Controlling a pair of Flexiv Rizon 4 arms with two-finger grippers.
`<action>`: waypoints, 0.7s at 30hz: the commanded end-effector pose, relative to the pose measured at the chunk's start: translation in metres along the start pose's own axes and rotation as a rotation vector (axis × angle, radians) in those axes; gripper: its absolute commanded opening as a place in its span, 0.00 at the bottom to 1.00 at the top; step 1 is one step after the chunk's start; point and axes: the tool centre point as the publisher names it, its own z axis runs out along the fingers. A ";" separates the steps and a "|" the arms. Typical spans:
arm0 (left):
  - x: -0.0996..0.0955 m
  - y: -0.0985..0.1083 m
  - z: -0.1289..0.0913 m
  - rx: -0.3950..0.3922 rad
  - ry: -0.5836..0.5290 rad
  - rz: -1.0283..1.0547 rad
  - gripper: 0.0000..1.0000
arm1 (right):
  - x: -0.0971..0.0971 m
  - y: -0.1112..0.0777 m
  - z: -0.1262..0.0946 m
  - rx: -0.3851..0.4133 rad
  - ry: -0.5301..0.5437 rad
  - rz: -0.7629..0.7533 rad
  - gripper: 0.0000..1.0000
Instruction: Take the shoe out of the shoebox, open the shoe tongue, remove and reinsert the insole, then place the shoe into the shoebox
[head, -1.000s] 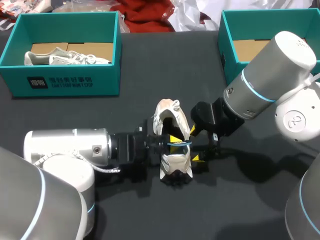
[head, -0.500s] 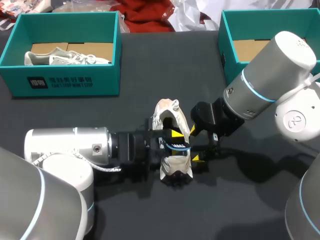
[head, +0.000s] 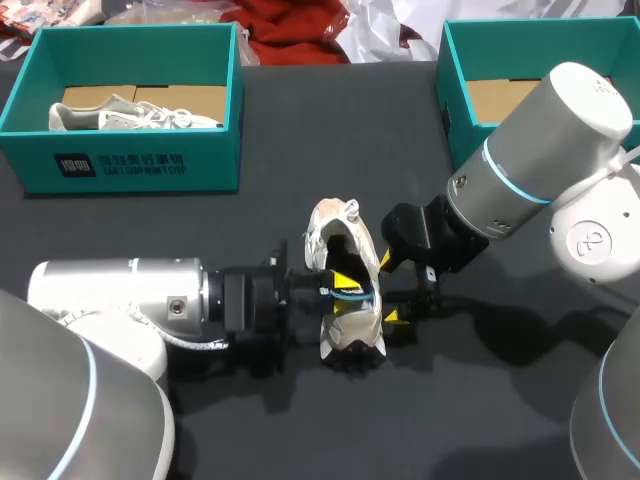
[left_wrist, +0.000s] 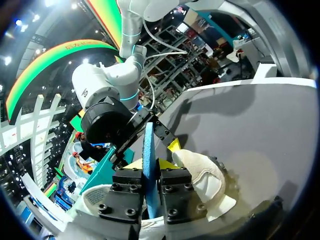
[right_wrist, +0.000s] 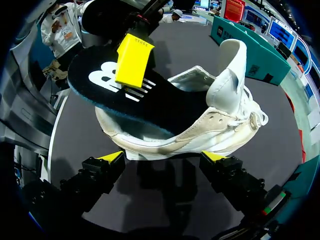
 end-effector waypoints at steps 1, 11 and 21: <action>0.005 0.004 0.005 -0.017 0.006 0.012 0.00 | 0.001 0.000 0.001 0.001 -0.003 0.001 1.00; 0.006 0.032 0.007 -0.038 0.004 -0.030 0.00 | 0.001 0.000 0.001 0.001 -0.003 0.001 1.00; 0.003 0.025 0.001 -0.036 0.005 -0.065 0.25 | 0.001 0.000 0.001 0.001 -0.003 0.001 1.00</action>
